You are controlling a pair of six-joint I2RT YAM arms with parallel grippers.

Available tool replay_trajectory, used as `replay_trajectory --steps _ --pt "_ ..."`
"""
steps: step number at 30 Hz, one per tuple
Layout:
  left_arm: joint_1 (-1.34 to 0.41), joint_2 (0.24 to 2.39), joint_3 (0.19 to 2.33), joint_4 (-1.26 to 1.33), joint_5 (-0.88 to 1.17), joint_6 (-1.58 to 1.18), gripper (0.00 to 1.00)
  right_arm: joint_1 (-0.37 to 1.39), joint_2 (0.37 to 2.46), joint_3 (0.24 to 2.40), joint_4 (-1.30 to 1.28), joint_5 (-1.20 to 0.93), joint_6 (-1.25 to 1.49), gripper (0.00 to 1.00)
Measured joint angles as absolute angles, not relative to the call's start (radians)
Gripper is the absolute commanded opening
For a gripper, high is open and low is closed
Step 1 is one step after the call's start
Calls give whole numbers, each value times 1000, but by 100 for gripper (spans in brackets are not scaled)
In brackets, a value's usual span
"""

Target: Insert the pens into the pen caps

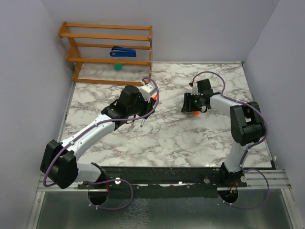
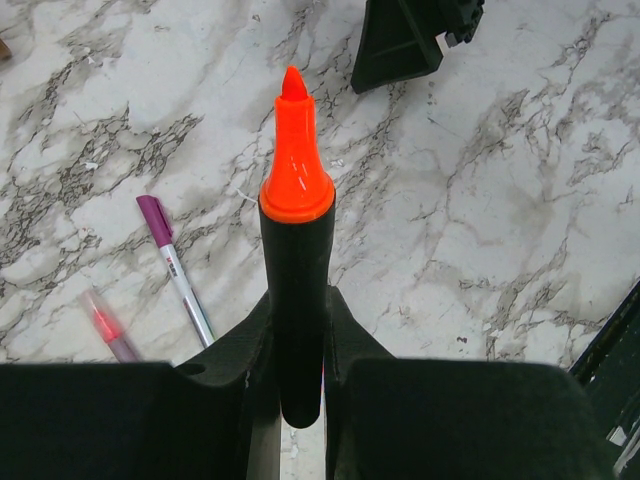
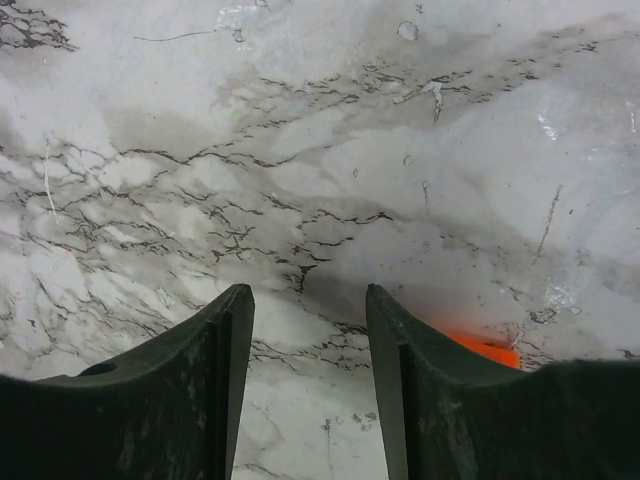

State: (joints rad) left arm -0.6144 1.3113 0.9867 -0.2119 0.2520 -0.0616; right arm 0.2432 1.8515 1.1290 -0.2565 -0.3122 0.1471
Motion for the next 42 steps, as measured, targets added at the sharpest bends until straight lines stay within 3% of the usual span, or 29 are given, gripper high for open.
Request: replay_trajectory --steps 14,22,29,35,42 --pt "-612 1311 987 -212 253 -62 0 248 1747 1238 -262 -241 349 59" --pt "-596 1311 987 -212 253 -62 0 249 1537 1242 -262 -19 883 65" --pt "-584 1312 987 -212 253 -62 0 248 1519 1281 -607 168 1353 65" --pt "-583 1311 987 -213 252 -57 0 228 1537 1337 -766 175 1525 58" --pt "-583 1311 987 -219 252 -48 0 214 1718 1468 -884 108 1560 51"
